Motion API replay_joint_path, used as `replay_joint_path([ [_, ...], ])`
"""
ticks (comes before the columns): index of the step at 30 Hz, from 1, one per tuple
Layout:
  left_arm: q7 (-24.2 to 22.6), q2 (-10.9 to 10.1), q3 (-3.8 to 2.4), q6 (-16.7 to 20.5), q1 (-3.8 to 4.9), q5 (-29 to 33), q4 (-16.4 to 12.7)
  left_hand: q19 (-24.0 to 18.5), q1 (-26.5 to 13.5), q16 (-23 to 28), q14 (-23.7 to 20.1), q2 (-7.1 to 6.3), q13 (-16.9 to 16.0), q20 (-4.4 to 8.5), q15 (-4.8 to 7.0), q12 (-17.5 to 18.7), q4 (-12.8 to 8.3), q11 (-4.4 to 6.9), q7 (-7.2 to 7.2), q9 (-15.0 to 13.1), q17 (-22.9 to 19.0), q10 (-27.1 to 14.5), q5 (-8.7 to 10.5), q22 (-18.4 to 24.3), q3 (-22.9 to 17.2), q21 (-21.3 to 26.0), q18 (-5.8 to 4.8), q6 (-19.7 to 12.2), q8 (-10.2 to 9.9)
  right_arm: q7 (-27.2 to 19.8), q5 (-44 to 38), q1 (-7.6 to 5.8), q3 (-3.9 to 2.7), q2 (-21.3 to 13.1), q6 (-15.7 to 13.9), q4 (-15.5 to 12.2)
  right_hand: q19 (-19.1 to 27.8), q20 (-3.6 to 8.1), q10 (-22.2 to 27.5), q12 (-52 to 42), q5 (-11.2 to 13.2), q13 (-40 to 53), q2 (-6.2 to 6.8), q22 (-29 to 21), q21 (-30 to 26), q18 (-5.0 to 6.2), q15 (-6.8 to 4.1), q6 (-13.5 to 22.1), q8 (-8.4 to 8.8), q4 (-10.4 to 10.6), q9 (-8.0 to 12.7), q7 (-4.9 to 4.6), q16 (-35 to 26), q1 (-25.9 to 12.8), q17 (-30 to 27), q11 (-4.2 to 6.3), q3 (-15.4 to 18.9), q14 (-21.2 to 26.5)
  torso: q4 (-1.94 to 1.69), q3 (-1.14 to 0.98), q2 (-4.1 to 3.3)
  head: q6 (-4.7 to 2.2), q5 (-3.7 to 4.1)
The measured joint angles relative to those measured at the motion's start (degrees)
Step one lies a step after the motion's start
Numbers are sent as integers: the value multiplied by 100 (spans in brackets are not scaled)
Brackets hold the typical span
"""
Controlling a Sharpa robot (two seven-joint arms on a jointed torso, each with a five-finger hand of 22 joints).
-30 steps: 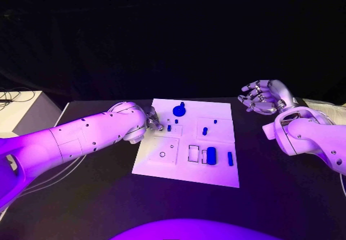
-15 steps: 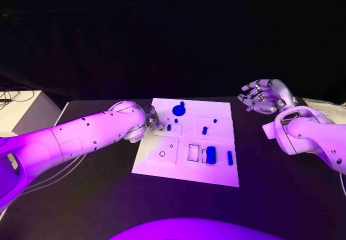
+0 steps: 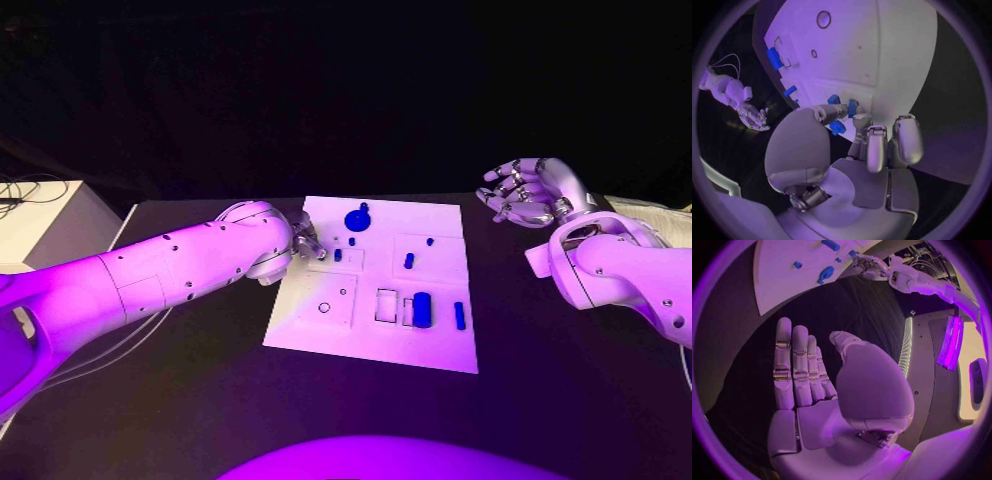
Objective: Assemble the parts on the task board
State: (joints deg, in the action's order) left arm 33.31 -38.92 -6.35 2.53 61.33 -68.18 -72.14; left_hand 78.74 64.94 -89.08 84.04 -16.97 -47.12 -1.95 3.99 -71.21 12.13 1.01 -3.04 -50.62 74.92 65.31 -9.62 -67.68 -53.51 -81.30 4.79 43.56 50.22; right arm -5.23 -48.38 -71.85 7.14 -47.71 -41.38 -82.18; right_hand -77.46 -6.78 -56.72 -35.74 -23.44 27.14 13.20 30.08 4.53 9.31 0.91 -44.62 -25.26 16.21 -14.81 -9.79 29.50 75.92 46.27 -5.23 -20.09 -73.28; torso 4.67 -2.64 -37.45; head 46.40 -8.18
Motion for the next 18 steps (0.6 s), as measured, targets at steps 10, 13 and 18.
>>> replay_joint_path([
  [10, 4, 0, -2, -7, -1, -4, 2, 0, 28, 0, 0, 0, -15, 0, 0, 0, 43, -32, -26, -78, 3, 32, -58, -27, -43, 0, 0, -26, 72, 0, 0, 1, 0, 2, 1, 0, 0, 0, 0, 0, -19, 0, 0, 0, 0, 0, 0, 0, 0, 0, 0, 0, 0, 0, 3, 0, 0, 0, 2, 0, -2, 8, -1],
  [13, 5, 1, -2, -8, -1, -5, 5, 0, 28, 0, 0, 1, -40, 0, 0, 0, 43, -34, -26, -82, 3, 34, -58, -36, -43, 0, 0, -26, 72, 0, 0, 1, 0, 2, 2, 0, 0, 0, 0, 0, -19, 0, 0, 0, 0, 0, 0, 0, 0, 0, 0, 0, 0, 0, 4, 0, 0, 0, 2, -1, -2, 17, -1],
  [18, 11, 4, -3, -8, -1, -10, 15, 0, 28, 0, 0, 1, -97, 0, 0, 0, 58, -50, -45, -83, 2, 100, -58, -73, -58, -25, 0, -24, 105, 0, 0, 2, 0, 2, 2, 0, 0, 0, 0, 0, -19, 0, 0, 0, 0, 0, 0, 0, 0, 0, 0, 0, 0, 0, 4, 0, 0, 0, 1, -3, -3, 21, -1],
])
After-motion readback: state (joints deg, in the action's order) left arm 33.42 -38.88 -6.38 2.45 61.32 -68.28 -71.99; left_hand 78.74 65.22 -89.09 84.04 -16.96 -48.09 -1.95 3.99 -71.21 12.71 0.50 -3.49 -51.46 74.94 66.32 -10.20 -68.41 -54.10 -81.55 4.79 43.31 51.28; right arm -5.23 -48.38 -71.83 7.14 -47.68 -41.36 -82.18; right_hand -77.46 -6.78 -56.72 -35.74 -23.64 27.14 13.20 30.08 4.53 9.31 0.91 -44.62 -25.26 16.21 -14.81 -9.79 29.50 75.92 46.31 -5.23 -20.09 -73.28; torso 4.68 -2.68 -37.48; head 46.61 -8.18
